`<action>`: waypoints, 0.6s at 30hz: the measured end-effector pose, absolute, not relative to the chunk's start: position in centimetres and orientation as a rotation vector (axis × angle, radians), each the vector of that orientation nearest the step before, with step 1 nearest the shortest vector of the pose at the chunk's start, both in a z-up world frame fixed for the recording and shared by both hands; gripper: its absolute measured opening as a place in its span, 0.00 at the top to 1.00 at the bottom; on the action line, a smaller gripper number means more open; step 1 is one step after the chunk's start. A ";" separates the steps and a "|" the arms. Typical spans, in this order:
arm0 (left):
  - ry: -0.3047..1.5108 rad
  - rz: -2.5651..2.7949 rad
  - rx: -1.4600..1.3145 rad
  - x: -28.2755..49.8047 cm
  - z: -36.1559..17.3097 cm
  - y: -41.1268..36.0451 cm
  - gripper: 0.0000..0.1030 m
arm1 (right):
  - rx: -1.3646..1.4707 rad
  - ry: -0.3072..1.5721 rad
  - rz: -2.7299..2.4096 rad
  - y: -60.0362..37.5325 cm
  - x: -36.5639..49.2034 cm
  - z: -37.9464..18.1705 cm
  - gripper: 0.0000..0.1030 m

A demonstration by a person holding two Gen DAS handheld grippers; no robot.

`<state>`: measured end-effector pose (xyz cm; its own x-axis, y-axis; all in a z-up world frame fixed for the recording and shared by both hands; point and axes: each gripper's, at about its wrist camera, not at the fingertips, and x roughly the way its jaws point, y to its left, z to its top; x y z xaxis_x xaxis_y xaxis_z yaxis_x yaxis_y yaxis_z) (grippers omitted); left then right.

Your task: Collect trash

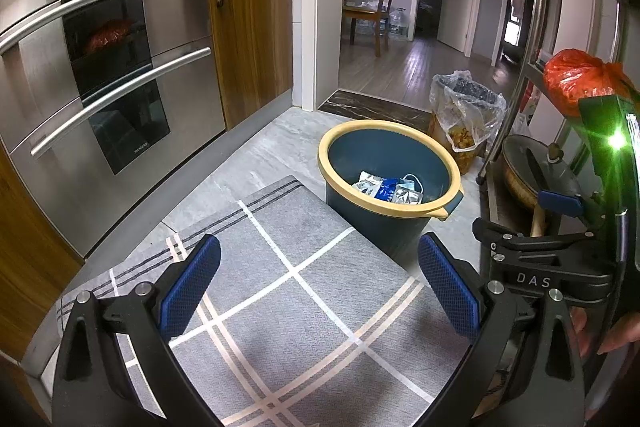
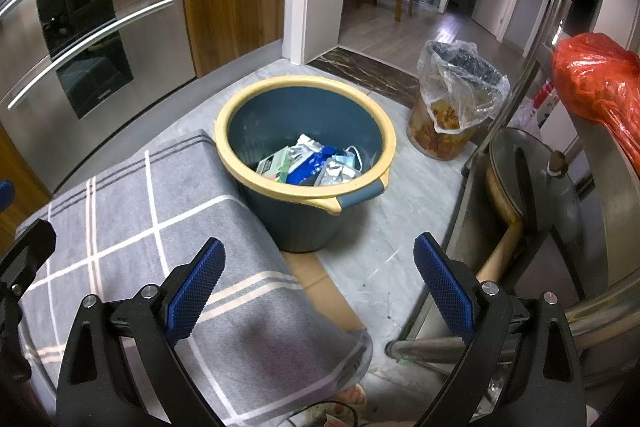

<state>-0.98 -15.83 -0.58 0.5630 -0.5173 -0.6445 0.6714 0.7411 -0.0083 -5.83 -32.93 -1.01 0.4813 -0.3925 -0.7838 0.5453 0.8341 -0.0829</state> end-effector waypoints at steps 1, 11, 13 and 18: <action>0.672 -0.708 0.250 -1.1 -0.6 -15.8 0.05 | 0.188 0.903 -0.575 -33.0 -5.9 -1.0 0.08; 0.656 -0.719 0.242 -1.3 -0.5 -15.7 0.05 | 0.187 0.905 -0.578 -33.1 -5.9 -1.0 0.08; 0.654 -0.724 0.236 -1.4 -0.5 -15.7 0.05 | 0.186 0.905 -0.579 -33.1 -5.9 -1.0 0.08; 0.664 -0.707 0.248 -1.3 -0.6 -15.8 0.05 | 0.188 0.906 -0.579 -33.2 -5.9 -1.0 0.08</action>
